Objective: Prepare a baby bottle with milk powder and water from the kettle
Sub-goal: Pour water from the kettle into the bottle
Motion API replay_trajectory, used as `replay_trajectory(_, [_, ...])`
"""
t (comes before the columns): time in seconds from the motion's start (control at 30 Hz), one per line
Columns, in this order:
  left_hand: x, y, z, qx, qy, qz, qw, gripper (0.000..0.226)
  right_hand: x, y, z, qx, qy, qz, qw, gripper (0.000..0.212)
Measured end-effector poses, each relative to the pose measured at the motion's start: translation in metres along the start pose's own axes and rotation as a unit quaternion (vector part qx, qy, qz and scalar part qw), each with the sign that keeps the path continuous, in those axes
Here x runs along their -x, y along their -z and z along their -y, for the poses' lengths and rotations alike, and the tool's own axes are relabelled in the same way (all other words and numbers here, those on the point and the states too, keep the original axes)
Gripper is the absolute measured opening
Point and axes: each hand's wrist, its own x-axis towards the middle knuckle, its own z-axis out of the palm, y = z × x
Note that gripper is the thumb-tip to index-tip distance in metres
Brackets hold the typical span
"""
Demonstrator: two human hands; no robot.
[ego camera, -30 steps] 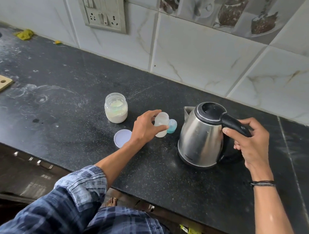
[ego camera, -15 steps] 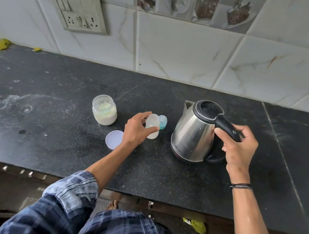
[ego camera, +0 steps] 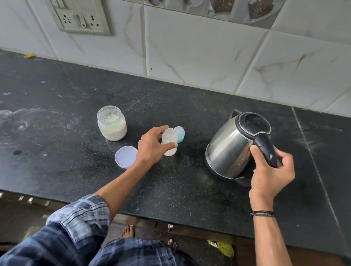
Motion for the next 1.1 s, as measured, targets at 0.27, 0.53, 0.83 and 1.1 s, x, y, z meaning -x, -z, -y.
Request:
replay_trajectory(0.27, [0.002, 0.0, 0.007, -0.007, 0.009, 0.001, 1.0, 0.068, 0.008, -0.008, -0.001, -0.021, -0.002, -0.057, 0.998, 0.036])
replay_trajectory(0.53, [0.003, -0.005, 0.01, 0.002, 0.01, 0.005, 1.0, 0.067, 0.018, -0.008, 0.004, 0.032, -0.013, -0.049, 0.998, 0.035])
replay_trajectory(0.83, [0.003, -0.004, 0.01, 0.009, 0.0, 0.013, 1.0, 0.067, 0.029, -0.006, 0.008, 0.098, 0.004, -0.032, 0.995, 0.04])
replay_trajectory(1.1, [0.005, -0.006, 0.01, 0.002, -0.008, 0.017, 1.0, 0.066, 0.035, -0.008, 0.011, 0.091, 0.021, -0.031, 0.995, 0.042])
